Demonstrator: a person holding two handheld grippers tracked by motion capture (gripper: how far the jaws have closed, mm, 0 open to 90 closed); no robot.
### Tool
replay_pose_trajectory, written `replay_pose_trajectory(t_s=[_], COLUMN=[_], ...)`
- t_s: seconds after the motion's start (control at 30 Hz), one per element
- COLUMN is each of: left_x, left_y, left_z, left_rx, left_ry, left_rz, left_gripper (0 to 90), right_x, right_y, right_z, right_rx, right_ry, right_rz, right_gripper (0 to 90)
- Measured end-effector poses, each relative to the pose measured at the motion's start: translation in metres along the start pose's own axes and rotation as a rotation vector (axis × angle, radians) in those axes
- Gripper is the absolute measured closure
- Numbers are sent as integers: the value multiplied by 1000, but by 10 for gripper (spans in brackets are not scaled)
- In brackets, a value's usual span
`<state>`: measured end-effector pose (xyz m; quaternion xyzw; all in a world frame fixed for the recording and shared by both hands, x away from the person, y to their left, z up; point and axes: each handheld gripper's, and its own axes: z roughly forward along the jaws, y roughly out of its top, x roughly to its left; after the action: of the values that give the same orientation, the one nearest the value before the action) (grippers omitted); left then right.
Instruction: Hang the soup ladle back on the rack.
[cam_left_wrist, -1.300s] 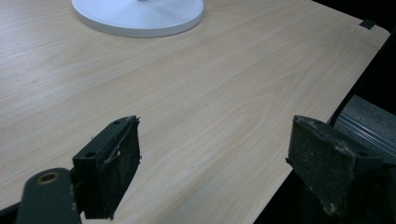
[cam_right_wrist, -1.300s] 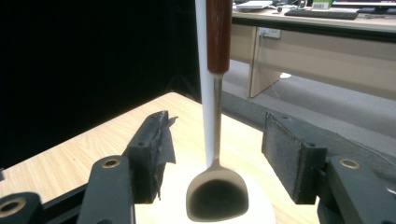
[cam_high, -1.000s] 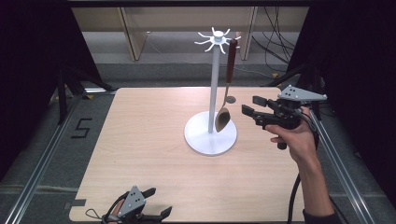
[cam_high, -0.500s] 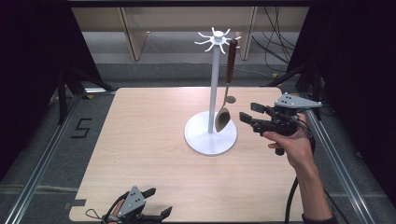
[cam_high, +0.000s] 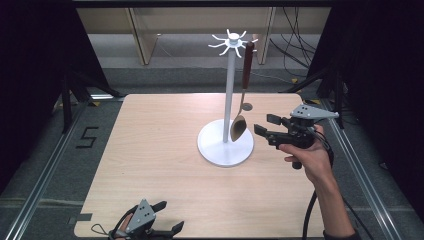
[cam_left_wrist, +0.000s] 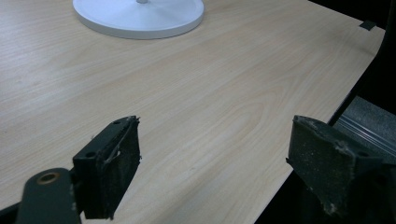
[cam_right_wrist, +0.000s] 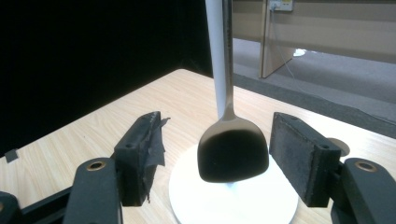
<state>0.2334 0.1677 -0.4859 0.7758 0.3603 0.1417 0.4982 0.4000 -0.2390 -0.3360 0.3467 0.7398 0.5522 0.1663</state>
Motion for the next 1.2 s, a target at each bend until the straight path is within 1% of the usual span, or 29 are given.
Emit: replay_pose_trajectory(t_s=[0.03, 0.07, 0.1, 0.13, 0.17, 0.23, 0.27, 0.3, 0.33, 0.37, 0.4, 0.43, 0.47, 0.53, 0.6, 0.63, 0.67, 0.7, 0.73, 0.77, 0.83, 0.9, 0.93, 1.0, 1.03, 1.1, 1.13, 1.17, 1.2], left_x=[0, 2, 0, 0, 0, 0, 0, 0, 0, 0, 0, 0, 1, 1, 1, 1, 1, 1, 1, 1, 1, 1, 1, 1, 1, 1, 1, 2, 2], left_y=[0, 1, 0, 0, 0, 0, 0, 0, 0, 0, 0, 0, 0, 0, 0, 1, 1, 1, 0, 0, 0, 0, 0, 0, 0, 0, 0, 0, 0], left_z=[0, 0, 0, 0, 0, 0, 0, 0, 0, 0, 0, 0, 0, 0, -1, -1, -1, -1, -1, 0, -1, -1, -1, 0, 0, -1, -1, -1, -1], left_rx=[0, -8, -6, -6, -6, -6, -6, -5, -6, -6, -6, -5, 3, -5, 0, 1, 1, 3, 2, -6, -2, 2, -2, -6, -5, 6, 8, 6, 7], left_ry=[0, -7, -3, -3, -4, -4, -4, -2, -5, -5, -5, -6, -5, -5, 0, -2, -2, -1, 0, -7, -2, 0, -6, -7, -8, -7, -5, -8, -7], left_rz=[0, 26, -3, -3, -1, -2, -2, -3, -2, -2, -2, -3, 4, 2, 4, 9, 9, 8, 4, 0, 3, 5, 1, 0, -1, 6, 6, 22, 7], left_gripper=[163, 163, 162, 162, 162, 162, 162, 162, 162, 162, 162, 162, 162, 162, 162, 162, 162, 162, 162, 162, 162, 162, 162, 162, 162, 162, 162, 162, 162], right_x=[-1, -1, -1, 0, -1, -1, -1, -2, 0, 0, 0, -2, -1, 0, 1, 0, 0, 2, 2, 3, 4, 6, 7, 9, 10, 10, 9, 10, 8], right_y=[0, 0, -2, -3, -4, -5, -5, -7, -9, -10, -10, -10, -12, -15, -17, -19, -19, -21, -22, -22, -24, -26, -27, -29, -31, -32, -35, -36, -38], right_z=[0, 0, 0, 0, 0, 0, 0, 1, 1, 2, 2, 3, 4, 6, 7, 9, 9, 10, 11, 11, 13, 13, 14, 14, 14, 13, 14, 12, 14], right_rx=[-4, -4, 3, 11, 10, 16, 16, 27, 35, 46, 46, 35, 52, 57, 64, 87, 87, 93, 90, 104, 103, 122, 121, 129, 142, 147, 150, 168, 146], right_ry=[-11, -11, -6, -2, 4, -13, -13, -12, -6, -15, -15, -12, -5, -12, -9, 8, 8, 12, 10, 14, 15, 32, 40, 41, 39, 46, 44, 36, 32], right_rz=[-19, -19, -10, 2, -9, -16, -16, -20, -1, -10, -10, -35, -23, -25, -24, -28, -28, -17, -30, -42, -47, -33, -44, -41, -43, -40, -59, -43, -66], right_gripper=[351, 351, 345, 344, 342, 339, 339, 336, 334, 332, 332, 331, 328, 324, 323, 318, 318, 313, 310, 307, 305, 304, 303, 303, 302, 302, 302, 301, 301])
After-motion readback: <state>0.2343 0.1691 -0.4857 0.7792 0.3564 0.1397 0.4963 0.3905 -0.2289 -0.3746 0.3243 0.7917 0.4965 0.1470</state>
